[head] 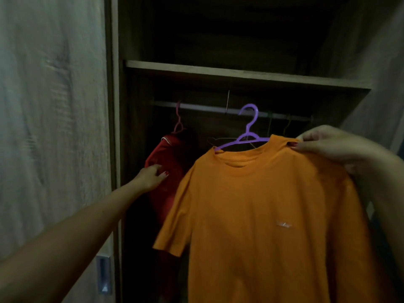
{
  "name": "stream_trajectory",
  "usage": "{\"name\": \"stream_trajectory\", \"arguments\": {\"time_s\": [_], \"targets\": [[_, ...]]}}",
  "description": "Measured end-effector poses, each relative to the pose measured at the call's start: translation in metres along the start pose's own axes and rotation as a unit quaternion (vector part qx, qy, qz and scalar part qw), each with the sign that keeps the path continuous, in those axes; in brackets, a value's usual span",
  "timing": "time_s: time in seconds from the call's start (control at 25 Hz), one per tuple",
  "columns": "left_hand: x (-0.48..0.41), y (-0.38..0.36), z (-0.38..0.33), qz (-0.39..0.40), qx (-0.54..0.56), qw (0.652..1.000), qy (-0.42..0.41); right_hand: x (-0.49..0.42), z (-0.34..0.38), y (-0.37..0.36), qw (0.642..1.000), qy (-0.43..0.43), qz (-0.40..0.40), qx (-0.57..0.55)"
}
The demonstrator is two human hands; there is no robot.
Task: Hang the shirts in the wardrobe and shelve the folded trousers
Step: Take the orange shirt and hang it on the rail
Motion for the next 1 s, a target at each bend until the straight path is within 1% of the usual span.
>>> {"name": "stream_trajectory", "arguments": {"time_s": [0.08,0.2,0.28,0.44,0.6,0.72,0.8,0.88,0.96,1.0], "targets": [[-0.003,0.007,0.007,-0.021,-0.014,0.999,-0.02,-0.025,0.012,-0.015,0.999,-0.008,-0.04,0.009],[-0.003,0.014,0.005,-0.03,0.006,0.997,-0.076,-0.076,0.029,-0.058,0.994,0.009,-0.106,0.016],[-0.001,0.018,-0.005,-0.045,0.023,0.994,-0.101,-0.113,0.037,-0.088,0.991,0.014,-0.127,0.039],[0.007,0.032,-0.022,-0.084,0.055,0.987,-0.125,-0.172,0.037,-0.135,0.989,-0.018,-0.134,0.056],[0.024,0.044,-0.013,-0.072,0.083,0.989,-0.101,-0.196,0.02,-0.169,0.99,0.005,-0.122,0.064],[0.043,0.048,0.004,-0.057,0.107,0.99,-0.074,-0.195,0.013,-0.187,0.992,0.007,-0.122,0.043],[0.059,0.05,0.017,-0.063,0.118,0.989,-0.061,-0.184,0.017,-0.201,0.987,0.047,-0.142,0.051],[0.073,0.054,0.031,-0.076,0.123,0.988,-0.051,-0.163,0.026,-0.214,0.972,0.127,-0.185,0.064],[0.087,0.065,0.049,-0.084,0.136,0.986,-0.041,-0.14,0.045,-0.227,0.937,0.245,-0.246,0.046],[0.094,0.073,0.061,-0.082,0.152,0.984,-0.035,-0.128,0.06,-0.238,0.916,0.305,-0.259,0.011]]}}
Point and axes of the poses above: each hand's wrist, its own x-axis away from the middle knuckle, its own y-axis out of the back of the hand, z = x × y, the point moved 2 cm from there along -x, towards the middle knuckle, and after that the axes turned 11 degrees about y, right-handed, at the moved point
